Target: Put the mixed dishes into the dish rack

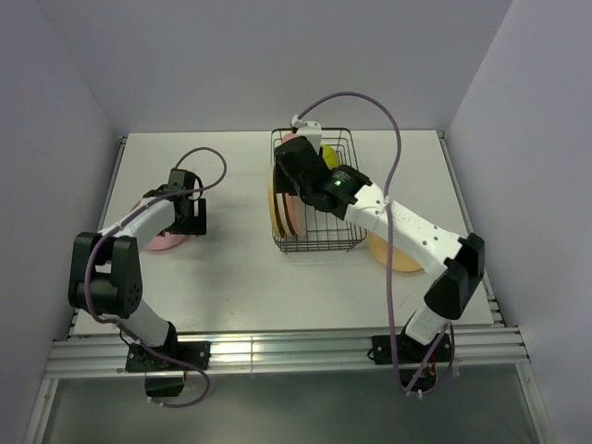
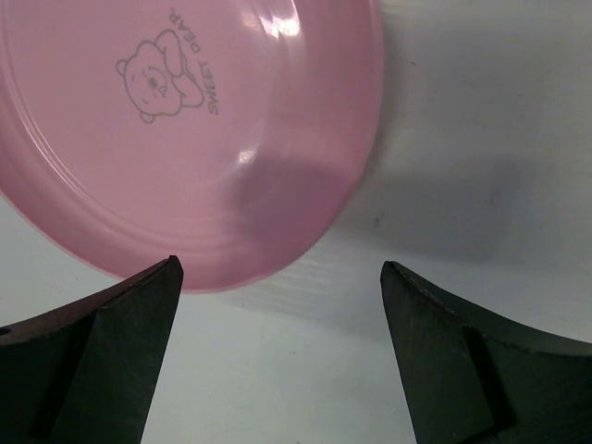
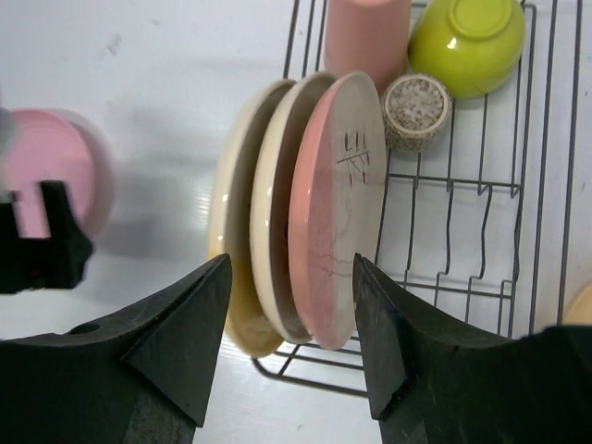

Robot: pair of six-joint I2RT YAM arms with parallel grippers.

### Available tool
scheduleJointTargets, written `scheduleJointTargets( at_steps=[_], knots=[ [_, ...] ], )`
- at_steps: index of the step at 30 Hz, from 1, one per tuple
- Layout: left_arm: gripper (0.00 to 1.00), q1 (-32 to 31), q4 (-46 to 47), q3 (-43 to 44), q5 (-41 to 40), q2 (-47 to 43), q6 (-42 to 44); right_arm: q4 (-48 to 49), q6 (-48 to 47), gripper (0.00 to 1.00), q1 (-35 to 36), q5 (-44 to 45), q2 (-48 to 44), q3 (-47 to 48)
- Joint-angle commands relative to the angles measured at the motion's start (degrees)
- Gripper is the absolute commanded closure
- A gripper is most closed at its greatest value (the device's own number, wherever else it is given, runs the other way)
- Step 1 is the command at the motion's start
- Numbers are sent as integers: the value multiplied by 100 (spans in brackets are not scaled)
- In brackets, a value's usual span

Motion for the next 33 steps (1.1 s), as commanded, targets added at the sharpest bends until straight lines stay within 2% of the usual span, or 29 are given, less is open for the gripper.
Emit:
scheduleJointTargets(
  at_steps=[1, 5, 7, 9, 10, 11, 14, 16, 19, 20, 22, 23, 27, 33],
  knots=[
    [5, -69, 65, 313, -514, 342, 116, 56, 91, 37, 49, 135, -835, 158],
    [6, -78, 162, 444, -717, 693, 117, 109, 109, 38, 32, 214, -1712, -281],
    [9, -78, 179, 515, -718, 861, 108, 92, 118, 39, 31, 301, -1995, -457],
    [17, -87, 223, 533, -718, 914, 81, 74, 74, 39, 23, 363, -2390, -563],
    [21, -87, 249, 533, -683, 915, 81, 56, 56, 39, 23, 416, -2522, -599],
    [31, -78, 276, 524, -630, 915, 90, -5, 65, 39, 31, 512, -2758, -686],
    [47, -78, 294, 550, -603, 958, 29, -111, 74, 39, 23, 636, -3163, -818],
    [52, -78, 267, 568, -612, 993, -41, -146, 91, 40, 23, 671, -3331, -880],
    [67, -78, 241, 524, -551, 1064, -138, -181, 74, 40, 23, 706, -3569, -950],
    [78, -78, 197, 515, -533, 1064, -147, -207, 13, 40, 23, 698, -3630, -959],
    [89, -78, 110, 524, -428, 1029, -200, -225, -102, 41, 23, 540, -3666, -951],
    [100, -78, -30, 541, -384, 994, -209, -225, -233, 41, 23, 452, -3666, -950],
    [100, -78, -513, 664, -357, 626, -358, -251, -506, 41, 23, 65, -3701, -994],
    [100, -78, -1112, 1068, 222, -885, -779, -155, -805, 41, 23, -251, -3859, -1161]
  ],
)
